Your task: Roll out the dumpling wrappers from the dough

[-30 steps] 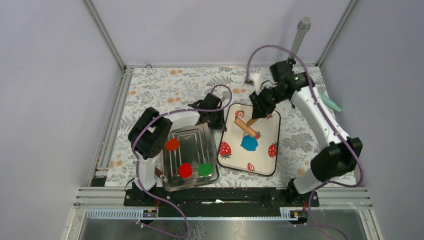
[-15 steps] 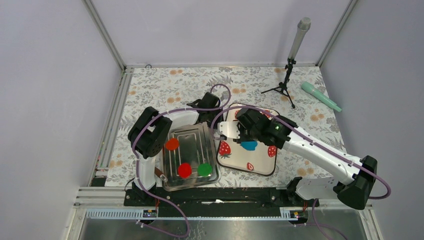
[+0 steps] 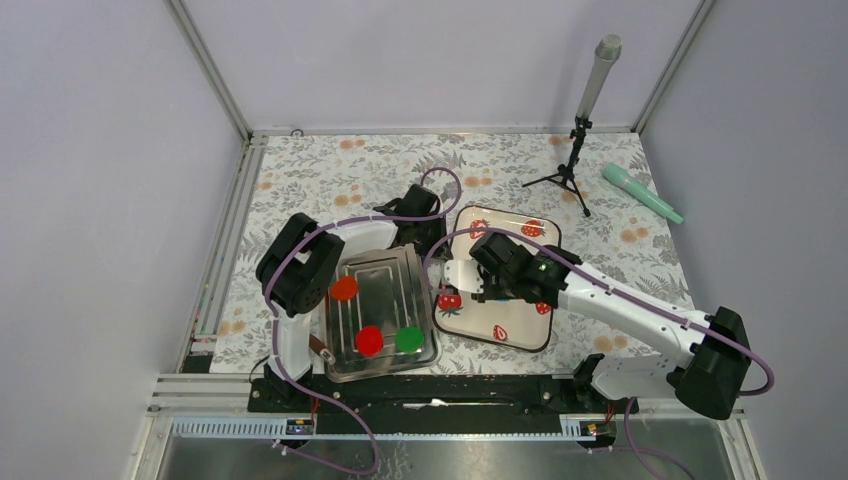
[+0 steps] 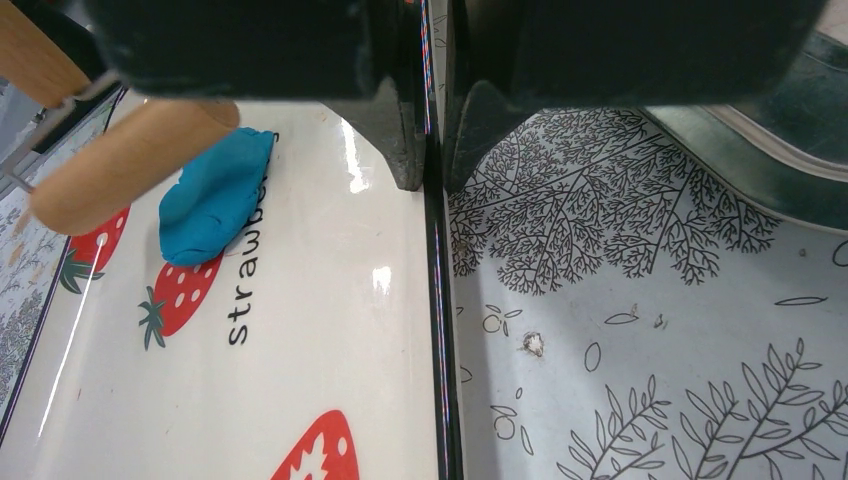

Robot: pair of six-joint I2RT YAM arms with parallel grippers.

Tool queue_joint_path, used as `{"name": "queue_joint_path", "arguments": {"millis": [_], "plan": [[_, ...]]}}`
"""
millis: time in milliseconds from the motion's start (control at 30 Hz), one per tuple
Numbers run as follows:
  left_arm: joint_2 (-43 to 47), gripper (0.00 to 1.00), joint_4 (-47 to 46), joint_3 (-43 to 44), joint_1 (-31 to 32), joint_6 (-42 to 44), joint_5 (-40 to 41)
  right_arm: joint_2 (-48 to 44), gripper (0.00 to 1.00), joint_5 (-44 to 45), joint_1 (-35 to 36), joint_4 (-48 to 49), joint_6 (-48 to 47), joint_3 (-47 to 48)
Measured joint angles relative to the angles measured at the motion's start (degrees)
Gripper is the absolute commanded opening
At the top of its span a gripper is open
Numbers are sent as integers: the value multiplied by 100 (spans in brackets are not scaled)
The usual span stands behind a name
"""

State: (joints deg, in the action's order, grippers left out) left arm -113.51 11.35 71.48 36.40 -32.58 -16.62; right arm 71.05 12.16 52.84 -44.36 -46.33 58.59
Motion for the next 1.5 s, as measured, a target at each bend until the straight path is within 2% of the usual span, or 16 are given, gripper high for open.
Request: {"name": "queue_joint_path", "arguments": {"millis": [233,467,633,800,900,1033,1233,1333,1500], "plan": [[0,0,-7,0,0,2,-7,-238,0,-168,-138,774,66,-896],[-2,0,-70,0,-20,13,35,-177,0,-662,-1025,1519,-90,-1108],[-13,0,-90,-2,-46,2,37,11,0,-678,-1338,2164,-446,-1270],[-17,0,-94,0,-46,-2,35,326,0,-398,-1360,2529,-647,-1189],[-20,0,-94,-2,-46,-4,33,448,0,-369,-1390,2367,-621,-970],[-24,0,-129,-2,-46,-2,20,415,0,-640,-1423,1550,-507,-426],[-28,0,-136,-2,-46,-4,11,-162,0,-1067,-1290,579,-507,442],[-39,0,-162,-2,-46,-4,-13,-426,0,-1204,-1060,256,-684,485],[-61,0,-210,-2,-46,-4,-57,-350,0,-1287,-621,-188,-1191,260]]}}
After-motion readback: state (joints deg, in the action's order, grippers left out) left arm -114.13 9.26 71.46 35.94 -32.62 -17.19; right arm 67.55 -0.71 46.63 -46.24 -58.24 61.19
